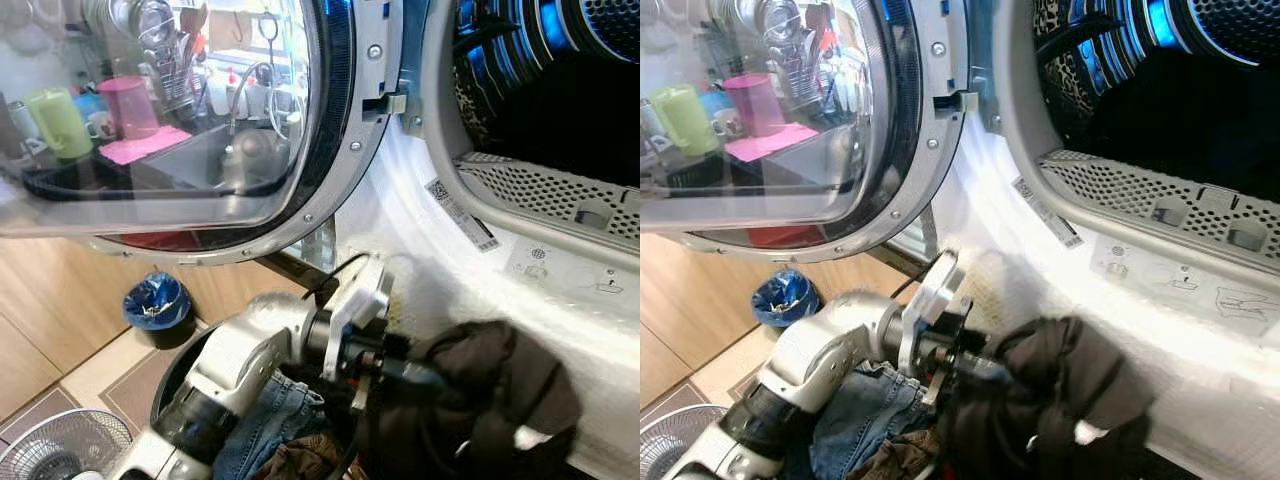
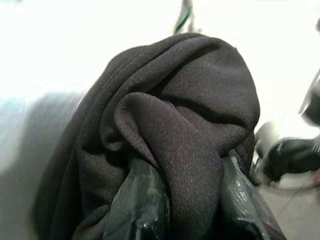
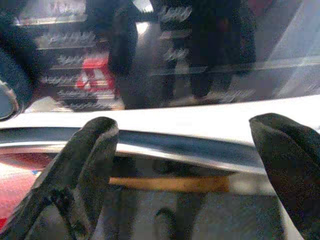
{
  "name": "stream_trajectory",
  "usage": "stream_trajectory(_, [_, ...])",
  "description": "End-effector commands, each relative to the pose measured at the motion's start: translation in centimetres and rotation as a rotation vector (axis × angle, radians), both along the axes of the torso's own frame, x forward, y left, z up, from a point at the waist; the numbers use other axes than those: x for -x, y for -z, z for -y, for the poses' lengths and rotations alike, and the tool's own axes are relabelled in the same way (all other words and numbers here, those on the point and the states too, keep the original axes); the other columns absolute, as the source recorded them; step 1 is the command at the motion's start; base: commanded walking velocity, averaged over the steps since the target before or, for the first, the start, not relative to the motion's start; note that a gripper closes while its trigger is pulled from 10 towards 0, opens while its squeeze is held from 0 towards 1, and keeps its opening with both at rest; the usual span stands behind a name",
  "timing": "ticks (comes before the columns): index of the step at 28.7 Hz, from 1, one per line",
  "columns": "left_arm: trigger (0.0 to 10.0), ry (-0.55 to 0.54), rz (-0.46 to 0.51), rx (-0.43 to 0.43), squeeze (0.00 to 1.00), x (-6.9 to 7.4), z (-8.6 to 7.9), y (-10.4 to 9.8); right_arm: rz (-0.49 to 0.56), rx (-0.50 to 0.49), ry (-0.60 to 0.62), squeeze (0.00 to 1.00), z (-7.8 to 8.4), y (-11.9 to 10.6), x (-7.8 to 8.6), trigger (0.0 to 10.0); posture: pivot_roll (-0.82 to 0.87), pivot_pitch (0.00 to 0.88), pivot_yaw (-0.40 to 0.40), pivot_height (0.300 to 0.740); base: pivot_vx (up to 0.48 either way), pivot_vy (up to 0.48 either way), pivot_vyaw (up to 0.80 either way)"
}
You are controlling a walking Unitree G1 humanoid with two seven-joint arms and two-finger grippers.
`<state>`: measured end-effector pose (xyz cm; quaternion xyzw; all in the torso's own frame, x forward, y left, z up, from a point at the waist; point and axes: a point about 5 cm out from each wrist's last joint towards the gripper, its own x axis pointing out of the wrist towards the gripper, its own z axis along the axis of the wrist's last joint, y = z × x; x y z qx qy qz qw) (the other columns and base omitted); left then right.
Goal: Clothes washing
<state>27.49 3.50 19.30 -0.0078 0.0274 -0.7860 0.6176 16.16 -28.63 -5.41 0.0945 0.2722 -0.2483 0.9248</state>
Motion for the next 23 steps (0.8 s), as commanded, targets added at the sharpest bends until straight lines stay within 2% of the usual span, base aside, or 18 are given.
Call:
stream_trajectory(1, [0.0,-0.003,0.028,-0.006,0.00,0.2,-0.2,-0.2,0.008,0.047,-0.041,0.00,0.7,-0.5,0.1,10.0,0.05,0.055,0.075,0.740,0.000,0.000,0.00])
stream_trajectory(2, [0.0,-0.019,0.029,-0.015,0.00,0.2,-0.5,0.0,-0.006,0.091,-0.104,0.00,1.6,-0.8,0.5,10.0,0.05,0.057,0.072,0.740,0.000,0.000,0.00])
stream_trajectory(6, [0.0,-0.033,0.029,-0.021,0.00,0.4,-0.4,0.3,-0.057,0.151,-0.294,0.00,2.8,-1.4,1.9,10.0,0.05,0.060,0.065,0.740,0.000,0.000,0.00])
stream_trajectory(11, [0.0,-0.049,0.037,-0.037,0.00,0.2,-0.3,0.7,-0.088,0.166,-0.565,0.00,4.5,-3.1,5.1,10.0,0.04,0.061,0.061,0.740,0.000,0.000,0.00])
stream_trajectory(12, [0.0,-0.048,0.037,-0.046,0.00,0.2,-0.4,0.9,-0.081,0.154,-0.635,0.00,5.0,-4.3,6.1,10.0,0.03,0.060,0.060,0.740,0.000,0.000,0.00])
stream_trajectory(13, [0.0,-0.049,0.039,-0.053,0.00,0.2,-0.5,1.1,-0.071,0.142,-0.668,0.10,5.0,-4.9,6.4,10.0,0.03,0.058,0.060,0.740,0.000,0.000,0.00])
stream_trajectory(14, [0.0,-0.050,0.040,-0.057,0.00,0.2,-0.5,1.1,-0.064,0.132,-0.691,0.10,5.0,-5.3,6.7,10.0,0.02,0.059,0.063,0.740,0.000,0.000,0.00])
stream_trajectory(15, [0.0,-0.048,0.044,-0.066,0.00,0.2,-0.6,1.3,-0.043,0.120,-0.721,0.93,4.9,-6.1,7.0,10.0,0.02,0.058,0.064,0.740,0.000,0.000,0.00])
stream_trajectory(16, [0.0,-0.045,0.048,-0.077,0.00,0.2,-0.6,1.5,0.002,0.098,-0.759,1.00,4.7,-7.4,7.2,10.0,0.02,0.055,0.064,0.740,0.000,0.000,0.00])
stream_trajectory(18, [0.0,-0.044,0.049,-0.080,0.00,0.1,-0.6,1.5,0.040,0.082,-0.773,1.00,4.5,-8.2,7.3,10.0,0.01,0.056,0.065,0.740,0.000,0.000,0.00])
stream_trajectory(19, [0.0,-0.042,0.051,-0.084,0.00,0.1,-0.5,1.6,0.112,0.045,-0.800,1.00,4.0,-9.6,7.4,10.0,0.01,0.056,0.067,0.740,0.000,0.000,0.00])
stream_trajectory(23, [0.0,-0.024,0.052,-0.094,0.00,0.2,-0.3,1.8,0.198,-0.021,-0.919,1.00,2.0,-12.1,7.5,10.0,0.01,0.059,0.072,0.740,0.000,0.000,0.00])
